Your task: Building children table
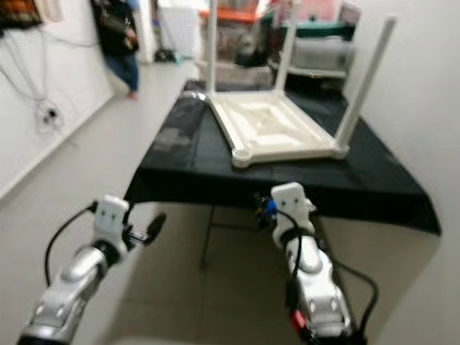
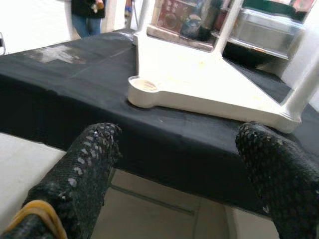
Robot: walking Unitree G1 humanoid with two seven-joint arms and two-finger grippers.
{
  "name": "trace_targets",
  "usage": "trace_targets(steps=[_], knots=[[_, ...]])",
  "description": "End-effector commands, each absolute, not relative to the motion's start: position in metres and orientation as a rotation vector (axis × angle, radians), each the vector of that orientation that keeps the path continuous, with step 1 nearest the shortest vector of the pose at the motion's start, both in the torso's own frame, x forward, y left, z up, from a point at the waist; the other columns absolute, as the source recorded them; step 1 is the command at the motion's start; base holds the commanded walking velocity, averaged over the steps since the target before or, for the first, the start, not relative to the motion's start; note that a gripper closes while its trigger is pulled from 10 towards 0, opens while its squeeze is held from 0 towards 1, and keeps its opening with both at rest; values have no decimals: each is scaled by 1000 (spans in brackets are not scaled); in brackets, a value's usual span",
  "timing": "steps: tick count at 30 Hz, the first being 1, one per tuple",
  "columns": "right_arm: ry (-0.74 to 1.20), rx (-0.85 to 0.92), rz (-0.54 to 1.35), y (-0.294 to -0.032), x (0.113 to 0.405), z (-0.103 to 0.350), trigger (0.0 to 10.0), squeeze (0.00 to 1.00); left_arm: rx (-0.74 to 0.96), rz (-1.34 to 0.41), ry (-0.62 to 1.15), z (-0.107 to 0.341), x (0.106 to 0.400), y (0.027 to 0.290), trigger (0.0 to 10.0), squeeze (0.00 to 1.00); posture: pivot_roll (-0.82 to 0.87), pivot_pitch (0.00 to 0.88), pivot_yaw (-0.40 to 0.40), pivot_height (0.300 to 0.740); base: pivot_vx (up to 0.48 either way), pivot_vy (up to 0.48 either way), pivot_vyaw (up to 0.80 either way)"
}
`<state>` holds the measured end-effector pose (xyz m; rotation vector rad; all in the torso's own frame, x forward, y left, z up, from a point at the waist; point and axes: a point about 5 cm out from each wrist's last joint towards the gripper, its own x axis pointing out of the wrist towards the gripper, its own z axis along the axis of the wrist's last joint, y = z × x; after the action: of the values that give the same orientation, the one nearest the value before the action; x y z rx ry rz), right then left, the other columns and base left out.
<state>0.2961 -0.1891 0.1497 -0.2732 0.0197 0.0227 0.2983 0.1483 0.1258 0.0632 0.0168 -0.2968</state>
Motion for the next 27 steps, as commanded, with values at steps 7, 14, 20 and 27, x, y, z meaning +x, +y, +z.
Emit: trace_targets(steps=[7, 14, 20, 27], knots=[[16, -276, 28, -185, 293, 150, 10000, 0, 69, -311, 25, 126, 298, 147, 10000, 0, 28, 0, -36, 740, 0, 0, 0], [14, -277, 30, -182, 288, 149, 10000, 0, 81, -321, 44, 124, 293, 149, 10000, 0, 31, 0, -20, 740, 0, 0, 0], [17, -279, 41, -178, 279, 146, 10000, 0, 89, -327, 55, 123, 287, 152, 10000, 0, 32, 0, -11, 740, 0, 0, 0], [21, -278, 40, -178, 269, 146, 10000, 0, 89, -336, 72, 123, 277, 155, 10000, 0, 27, 6, -1, 740, 0, 0, 0]])
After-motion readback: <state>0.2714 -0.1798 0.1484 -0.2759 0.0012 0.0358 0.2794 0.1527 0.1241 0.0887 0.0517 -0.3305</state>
